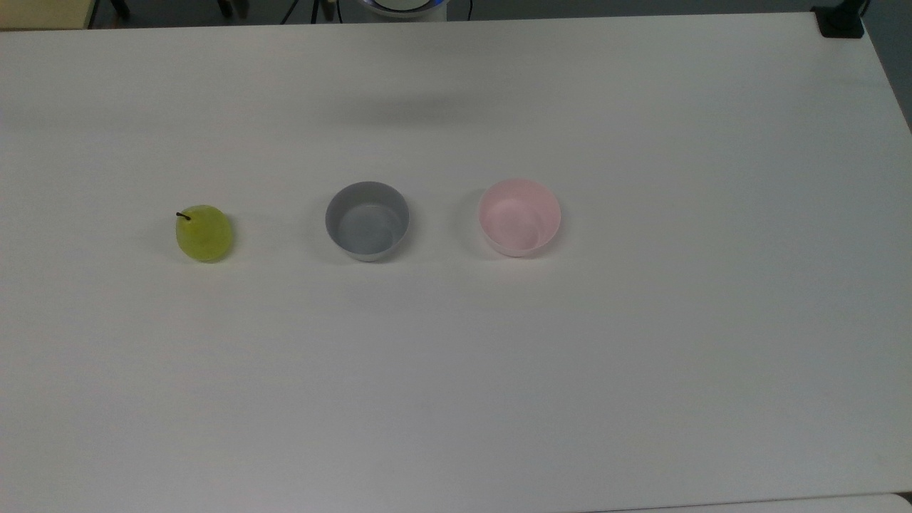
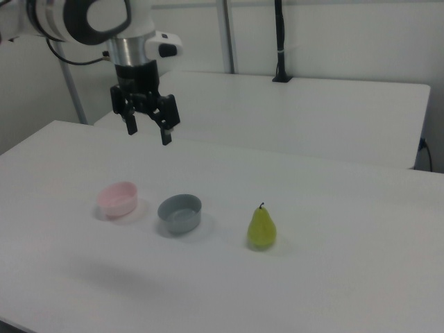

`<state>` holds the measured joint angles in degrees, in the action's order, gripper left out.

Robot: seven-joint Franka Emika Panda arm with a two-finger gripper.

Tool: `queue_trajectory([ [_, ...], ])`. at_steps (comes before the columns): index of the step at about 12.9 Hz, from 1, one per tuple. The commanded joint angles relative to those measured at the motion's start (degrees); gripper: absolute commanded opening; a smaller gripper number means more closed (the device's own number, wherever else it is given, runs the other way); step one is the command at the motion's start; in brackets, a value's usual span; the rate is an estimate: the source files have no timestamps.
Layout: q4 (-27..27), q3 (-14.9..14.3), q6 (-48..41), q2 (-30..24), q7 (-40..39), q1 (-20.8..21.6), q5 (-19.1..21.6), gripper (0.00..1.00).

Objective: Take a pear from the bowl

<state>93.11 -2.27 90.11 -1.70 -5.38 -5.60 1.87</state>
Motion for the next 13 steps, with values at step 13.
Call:
queue_trajectory([
  [13,2.78,-3.88,7.36,-0.15,-11.67,5.33,2.0,1.0],
])
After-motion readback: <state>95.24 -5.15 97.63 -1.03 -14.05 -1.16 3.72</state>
